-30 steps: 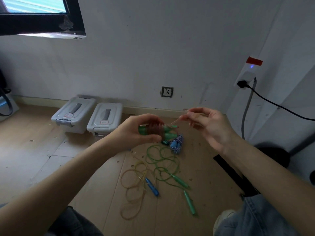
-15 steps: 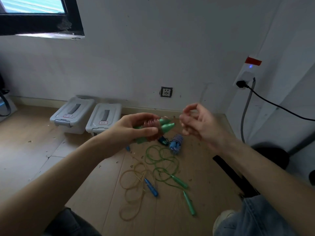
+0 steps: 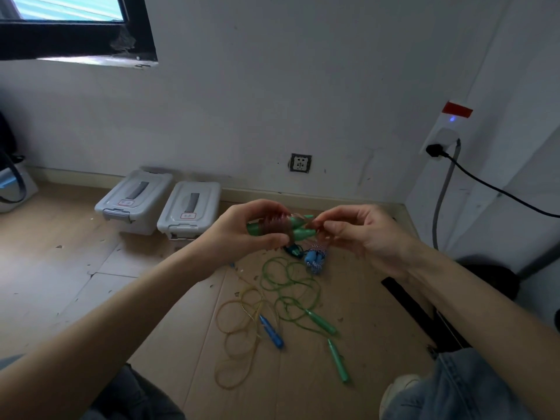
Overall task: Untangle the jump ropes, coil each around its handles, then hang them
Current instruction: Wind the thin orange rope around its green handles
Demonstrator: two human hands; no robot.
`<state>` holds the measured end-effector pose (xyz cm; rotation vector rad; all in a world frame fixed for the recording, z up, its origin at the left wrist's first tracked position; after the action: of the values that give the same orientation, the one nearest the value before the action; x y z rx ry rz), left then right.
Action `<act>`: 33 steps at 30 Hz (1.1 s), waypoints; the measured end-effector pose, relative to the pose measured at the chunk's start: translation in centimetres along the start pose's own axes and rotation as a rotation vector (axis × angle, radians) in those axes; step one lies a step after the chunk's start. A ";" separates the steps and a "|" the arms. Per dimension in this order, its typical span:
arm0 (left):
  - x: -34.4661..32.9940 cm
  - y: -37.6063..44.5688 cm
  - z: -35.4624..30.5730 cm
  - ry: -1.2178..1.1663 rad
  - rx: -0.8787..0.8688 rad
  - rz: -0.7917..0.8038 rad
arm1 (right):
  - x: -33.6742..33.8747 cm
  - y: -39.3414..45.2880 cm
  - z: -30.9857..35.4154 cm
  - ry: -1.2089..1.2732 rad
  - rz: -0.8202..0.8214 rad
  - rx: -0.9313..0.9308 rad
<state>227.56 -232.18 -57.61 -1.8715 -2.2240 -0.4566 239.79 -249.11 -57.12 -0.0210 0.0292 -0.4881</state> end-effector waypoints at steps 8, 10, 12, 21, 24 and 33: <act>-0.8 0.3 -0.2 0.047 -0.033 0.023 | 0.0 0.3 -0.3 0.137 -0.147 -0.079; -0.8 0.4 -0.1 0.071 -0.037 0.016 | 0.1 0.3 -0.2 0.217 -0.153 -0.116; -0.6 0.4 -0.1 0.089 -0.043 0.012 | 0.1 0.2 -0.2 0.291 -0.167 -0.155; -0.7 0.3 -0.2 0.056 -0.077 -0.042 | -0.7 0.2 -0.3 0.359 -0.135 -0.180; -0.7 0.6 0.2 0.157 -0.059 -0.046 | -0.8 0.1 0.0 0.220 -0.142 -0.140; -1.1 0.9 1.2 0.299 -0.020 -0.140 | -2.3 0.2 0.4 -0.585 -0.253 0.098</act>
<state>228.64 -232.61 -58.99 -1.5424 -2.1592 -0.7323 237.85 -247.86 -56.71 -0.0712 -0.5771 -0.7206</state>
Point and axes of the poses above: each hand's wrist, its own y-axis towards the middle knuckle, its own x-axis out of the back of the hand, z = x × y, the point moved 2 cm from there along y, towards the middle knuckle, and after that the axes turned 4 degrees about z, right-handed, at the moved point
